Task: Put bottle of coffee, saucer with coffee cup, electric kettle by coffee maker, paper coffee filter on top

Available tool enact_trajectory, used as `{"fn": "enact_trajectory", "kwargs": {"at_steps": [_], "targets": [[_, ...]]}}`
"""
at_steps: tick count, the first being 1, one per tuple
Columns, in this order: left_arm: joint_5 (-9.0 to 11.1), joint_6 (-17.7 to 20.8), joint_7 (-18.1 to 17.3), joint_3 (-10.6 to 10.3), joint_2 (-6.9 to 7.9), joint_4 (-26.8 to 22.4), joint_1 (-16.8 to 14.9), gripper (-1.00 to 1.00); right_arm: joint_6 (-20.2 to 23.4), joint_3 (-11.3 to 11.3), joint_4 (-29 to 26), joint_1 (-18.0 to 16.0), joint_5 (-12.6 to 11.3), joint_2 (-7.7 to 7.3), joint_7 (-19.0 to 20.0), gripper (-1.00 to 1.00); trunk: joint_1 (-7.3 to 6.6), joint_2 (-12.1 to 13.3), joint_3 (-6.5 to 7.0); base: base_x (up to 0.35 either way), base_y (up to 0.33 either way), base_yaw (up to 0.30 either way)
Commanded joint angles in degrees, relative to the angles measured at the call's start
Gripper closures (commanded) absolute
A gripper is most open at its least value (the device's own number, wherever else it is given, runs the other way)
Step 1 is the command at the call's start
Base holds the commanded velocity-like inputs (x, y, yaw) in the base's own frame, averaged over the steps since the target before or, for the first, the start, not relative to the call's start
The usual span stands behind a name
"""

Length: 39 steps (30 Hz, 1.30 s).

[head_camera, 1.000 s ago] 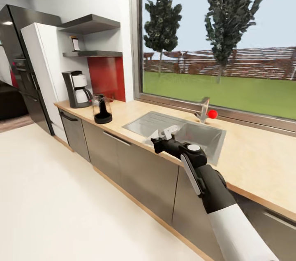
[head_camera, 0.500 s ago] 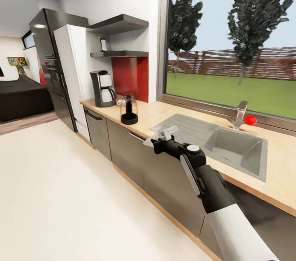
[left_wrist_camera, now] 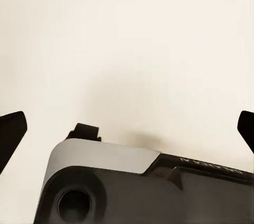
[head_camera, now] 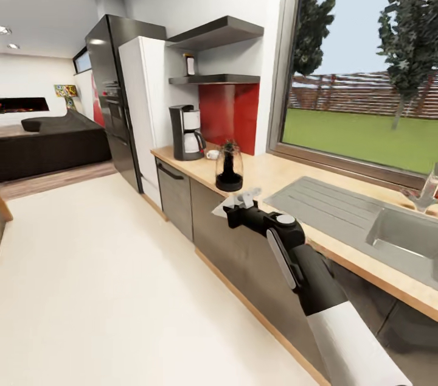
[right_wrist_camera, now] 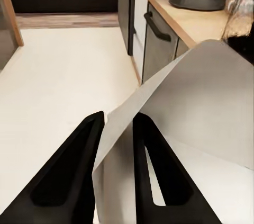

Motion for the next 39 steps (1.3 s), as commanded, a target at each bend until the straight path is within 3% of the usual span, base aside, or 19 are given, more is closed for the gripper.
{"fn": "enact_trajectory", "kwargs": {"at_steps": [1,12,30,39], "targets": [[0.28,-0.03,-0.03,0.15,-0.04,-0.09,0.03,-1.00,0.35,-0.04,-0.04,-0.05,-0.07,0.03,0.17,1.00,0.04,-0.04,-0.05,0.272,0.230,0.270],[0.28,-0.03,-0.04,0.15,-0.04,-0.14,0.03,-1.00,0.27,1.49,-0.03,-0.03,-0.07,0.03,0.17,1.00,0.04,-0.04,-0.05,0.302,0.160,0.250],[0.28,-0.02,-0.11,0.24,-0.04,-0.12,0.03,-1.00,0.26,1.55,-0.03,0.04,-0.07,0.03,0.17,1.00,0.04,-0.04,-0.05,0.314,0.116,0.022],[0.28,-0.03,-0.11,0.24,-0.04,-0.15,0.03,-1.00,0.26,1.79,0.01,0.04,-0.07,0.03,0.17,1.00,0.04,-0.04,-0.05,0.280,0.226,0.204]]}}
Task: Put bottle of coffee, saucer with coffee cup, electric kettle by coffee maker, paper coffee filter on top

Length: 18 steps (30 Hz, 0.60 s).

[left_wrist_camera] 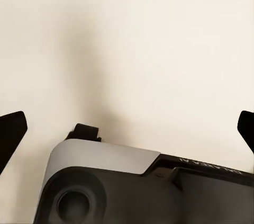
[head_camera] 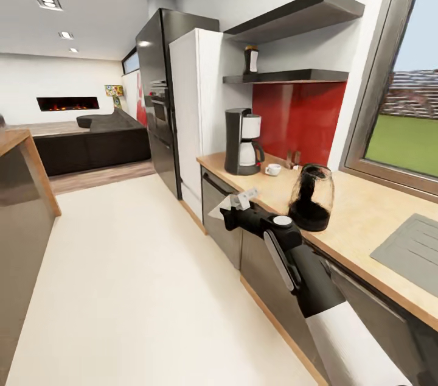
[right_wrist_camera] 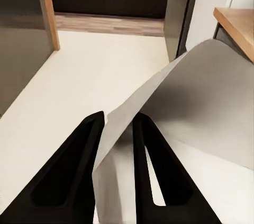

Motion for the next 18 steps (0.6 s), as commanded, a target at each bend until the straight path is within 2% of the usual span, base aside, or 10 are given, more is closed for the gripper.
{"fn": "enact_trajectory", "kwargs": {"at_steps": [1,9,14,18], "targets": [[0.28,-0.03,-0.03,0.16,-0.04,-0.07,0.03,-1.00,0.35,-0.03,-0.05,-0.05,-0.07,0.03,0.17,1.00,0.04,-0.04,-0.05,0.275,0.228,0.261],[0.28,-0.03,-0.03,0.16,-0.04,-0.08,0.03,-1.00,0.35,-0.02,-0.01,-0.05,0.01,0.03,0.17,1.00,0.04,-0.04,-0.08,0.275,0.229,0.259],[0.28,-0.03,-0.03,0.16,-0.04,-0.08,0.03,-1.00,0.35,-0.04,-0.01,-0.05,0.02,0.03,0.17,1.00,0.04,-0.04,-0.09,0.278,0.222,0.061],[0.28,-0.03,-0.03,0.09,-0.04,-0.09,0.03,-1.00,0.35,-0.08,-0.01,-0.05,0.02,-0.01,0.17,1.00,0.04,-0.04,-0.10,0.310,0.107,0.012]]}}
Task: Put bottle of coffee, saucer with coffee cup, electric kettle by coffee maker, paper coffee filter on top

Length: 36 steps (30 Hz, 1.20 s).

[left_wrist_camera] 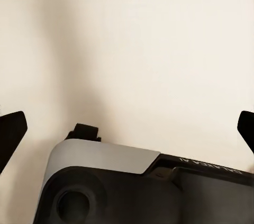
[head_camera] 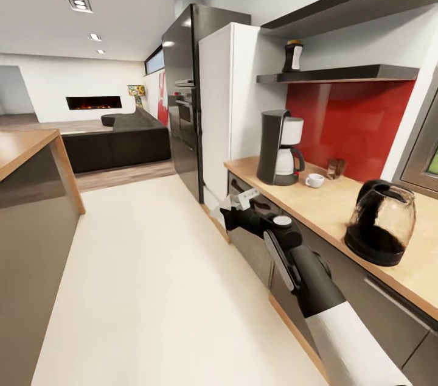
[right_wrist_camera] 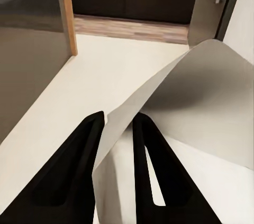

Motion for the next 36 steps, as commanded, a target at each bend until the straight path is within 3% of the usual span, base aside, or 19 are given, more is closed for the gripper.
{"fn": "enact_trajectory", "kwargs": {"at_steps": [1,22,36], "targets": [[0.23,-0.02,-0.03,0.21,-0.04,-0.10,0.03,-1.00,0.34,-0.04,-0.04,-0.04,-0.06,0.01,0.18,1.00,0.04,-0.03,-0.05,0.322,0.034,0.004],[0.23,-0.02,-0.03,0.18,-0.04,-0.10,0.03,-1.00,0.66,-0.14,-0.22,-0.04,-0.06,-0.02,0.14,1.00,0.04,-0.03,-0.06,0.261,0.004,0.000],[0.23,-0.05,-0.03,0.18,-0.04,-0.10,0.03,-1.00,0.68,-0.23,-0.77,-0.06,-0.06,-0.02,0.17,1.00,0.04,-0.03,-0.06,0.038,0.000,0.000]]}}
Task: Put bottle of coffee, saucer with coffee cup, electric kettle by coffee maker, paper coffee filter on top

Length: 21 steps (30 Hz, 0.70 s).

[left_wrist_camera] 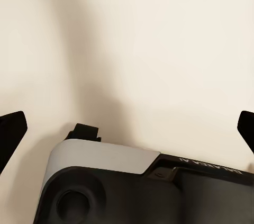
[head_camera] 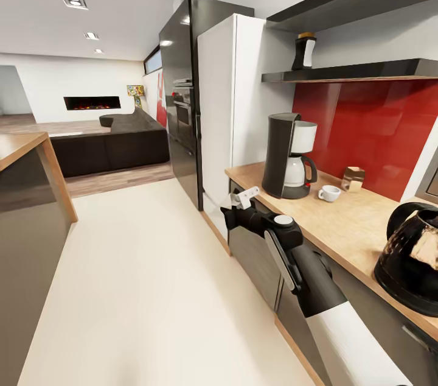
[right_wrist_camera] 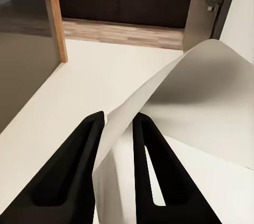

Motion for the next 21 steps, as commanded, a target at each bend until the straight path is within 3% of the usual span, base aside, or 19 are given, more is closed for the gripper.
{"fn": "enact_trajectory", "kwargs": {"at_steps": [1,9,21], "targets": [[0.22,-0.02,-0.03,0.21,-0.04,-0.11,0.03,-1.00,0.33,-0.04,-0.05,-0.04,-0.06,0.02,0.17,1.00,0.00,-0.04,-0.05,0.003,0.000,0.000],[0.22,0.01,-0.02,0.21,-0.04,-0.11,0.03,-1.00,0.34,-0.04,0.01,-0.03,-0.06,0.02,0.23,1.00,0.00,-0.04,-0.05,0.001,0.000,0.000],[0.22,0.09,-0.03,0.17,-0.04,-0.02,0.03,-1.00,0.34,-0.04,0.17,-0.03,-0.14,0.02,0.26,1.00,-2.63,4.78,2.10,0.000,0.000,0.000]]}}
